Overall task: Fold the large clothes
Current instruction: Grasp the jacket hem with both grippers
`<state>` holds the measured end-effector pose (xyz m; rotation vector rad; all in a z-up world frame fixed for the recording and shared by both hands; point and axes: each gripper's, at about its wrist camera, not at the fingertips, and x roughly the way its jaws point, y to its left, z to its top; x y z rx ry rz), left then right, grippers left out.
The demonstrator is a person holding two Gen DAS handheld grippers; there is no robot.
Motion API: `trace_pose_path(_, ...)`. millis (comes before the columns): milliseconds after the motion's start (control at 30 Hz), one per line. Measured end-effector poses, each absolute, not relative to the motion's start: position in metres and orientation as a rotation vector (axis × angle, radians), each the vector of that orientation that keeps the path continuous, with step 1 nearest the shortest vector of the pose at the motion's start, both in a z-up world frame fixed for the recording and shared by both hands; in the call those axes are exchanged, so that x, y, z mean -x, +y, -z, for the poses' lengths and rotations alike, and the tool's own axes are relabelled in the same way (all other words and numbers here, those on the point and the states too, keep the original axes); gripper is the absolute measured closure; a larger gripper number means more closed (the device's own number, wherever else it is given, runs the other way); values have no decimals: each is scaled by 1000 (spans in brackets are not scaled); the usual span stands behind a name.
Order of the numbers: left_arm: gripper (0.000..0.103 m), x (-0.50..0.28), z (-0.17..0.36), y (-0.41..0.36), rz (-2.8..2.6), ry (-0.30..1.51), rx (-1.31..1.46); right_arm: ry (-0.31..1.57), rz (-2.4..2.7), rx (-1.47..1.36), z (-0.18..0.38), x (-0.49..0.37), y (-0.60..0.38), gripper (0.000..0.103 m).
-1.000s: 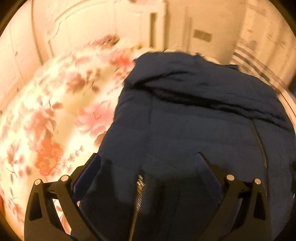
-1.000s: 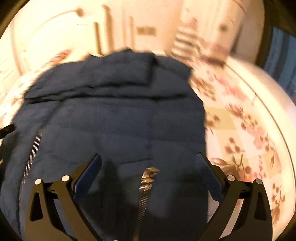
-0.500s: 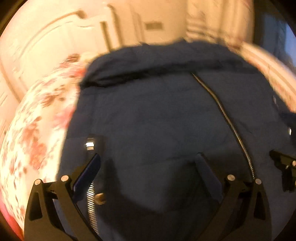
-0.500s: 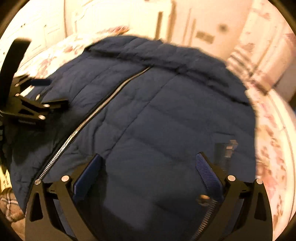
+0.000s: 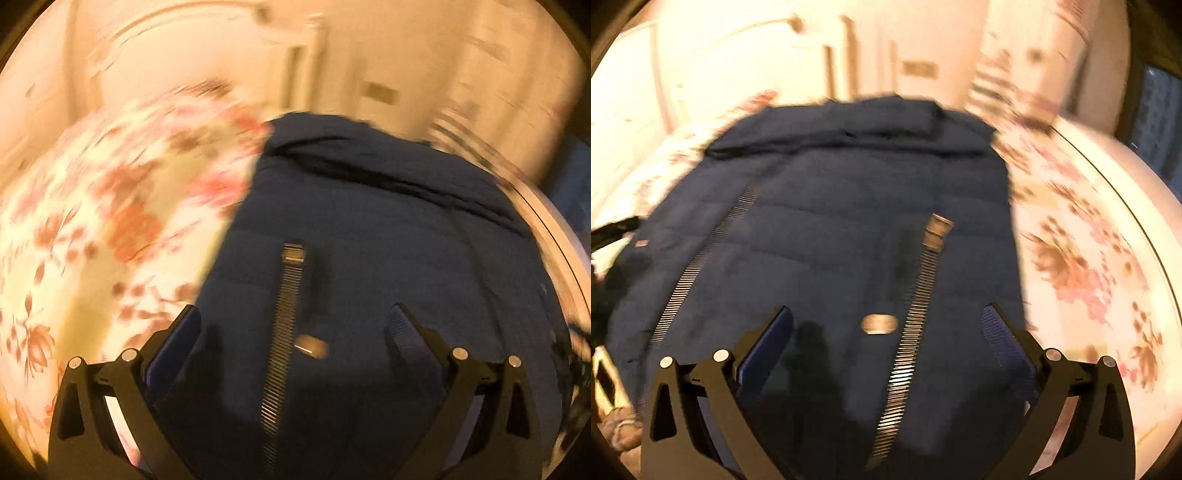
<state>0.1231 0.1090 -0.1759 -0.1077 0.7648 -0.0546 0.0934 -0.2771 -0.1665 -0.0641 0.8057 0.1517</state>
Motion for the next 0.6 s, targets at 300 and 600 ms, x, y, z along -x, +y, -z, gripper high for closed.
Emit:
trace_pose_path(300,2,-89,215,22,137,758,-246,819,-359,246,191,-64,-201,5)
trace_pose_path(600,2,-77,214,99,68,786,-23,811,-243,146,175,-49,-257,5)
